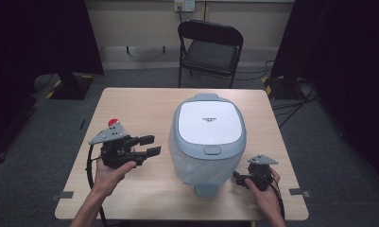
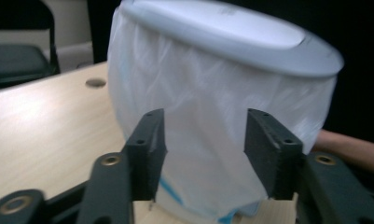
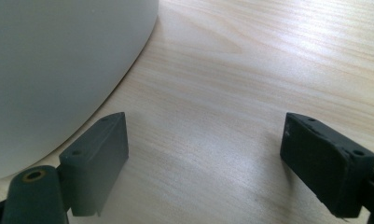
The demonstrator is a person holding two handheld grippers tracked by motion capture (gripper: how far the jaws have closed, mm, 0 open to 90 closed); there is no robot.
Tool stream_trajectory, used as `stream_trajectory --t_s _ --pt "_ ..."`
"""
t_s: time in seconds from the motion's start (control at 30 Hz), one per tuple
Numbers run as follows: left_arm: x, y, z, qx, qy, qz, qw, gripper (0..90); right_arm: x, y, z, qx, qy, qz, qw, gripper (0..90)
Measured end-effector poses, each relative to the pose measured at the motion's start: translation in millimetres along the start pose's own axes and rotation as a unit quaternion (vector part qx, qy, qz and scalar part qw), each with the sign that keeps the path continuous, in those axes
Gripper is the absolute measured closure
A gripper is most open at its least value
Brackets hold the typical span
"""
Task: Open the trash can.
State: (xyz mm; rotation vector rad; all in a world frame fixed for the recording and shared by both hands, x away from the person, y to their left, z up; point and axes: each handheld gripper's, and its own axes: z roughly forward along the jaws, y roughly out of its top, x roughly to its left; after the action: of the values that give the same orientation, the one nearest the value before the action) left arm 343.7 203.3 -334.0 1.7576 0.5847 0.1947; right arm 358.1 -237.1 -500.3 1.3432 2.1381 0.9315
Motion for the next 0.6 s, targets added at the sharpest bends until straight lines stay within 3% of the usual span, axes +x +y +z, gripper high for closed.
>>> stream_trajectory --t_s 0.07,0.1,0.27,0.3,0.37,0.47,0.5,0.6 --pt "-2.2 4.8 -0.2 -0.002 0.007 0.010 0.9999 53.0 -0.1 0.0 0.0 -0.001 -0.001 -0.001 1.0000 14.1" --pt "-5.9 12.0 -0.8 -0.010 -0.007 0.017 0.9998 58.4 0.1 0.0 0.0 0.001 0.002 0.001 1.0000 14.1" --pt "-13.8 30.7 3.5 -0.017 -0.015 0.034 0.9992 68.3 0.2 0.0 0.0 0.001 0.002 0.001 1.0000 14.1" --pt "-16.7 35.8 7.2 -0.021 -0.024 0.033 0.9989 75.2 0.1 0.0 0.0 0.001 0.002 0.001 1.0000 14.1" --pt "-19.1 38.4 9.4 -0.023 -0.030 0.036 0.9986 79.4 0.1 0.0 0.0 0.001 0.002 0.001 1.0000 14.1" --pt "-29.6 46.2 20.0 -0.026 -0.047 0.045 0.9975 86.2 0.1 0.0 0.0 0.001 0.002 0.001 1.0000 14.2" --pt "-35.1 51.3 29.1 -0.026 -0.060 0.057 0.9962 87.9 0.1 0.0 0.0 0.001 0.002 0.001 1.0000 14.1" --pt "-40.6 56.7 39.6 -0.021 -0.072 0.056 0.9956 90.0 0.1 0.0 0.0 0.001 0.002 0.001 1.0000 14.1"
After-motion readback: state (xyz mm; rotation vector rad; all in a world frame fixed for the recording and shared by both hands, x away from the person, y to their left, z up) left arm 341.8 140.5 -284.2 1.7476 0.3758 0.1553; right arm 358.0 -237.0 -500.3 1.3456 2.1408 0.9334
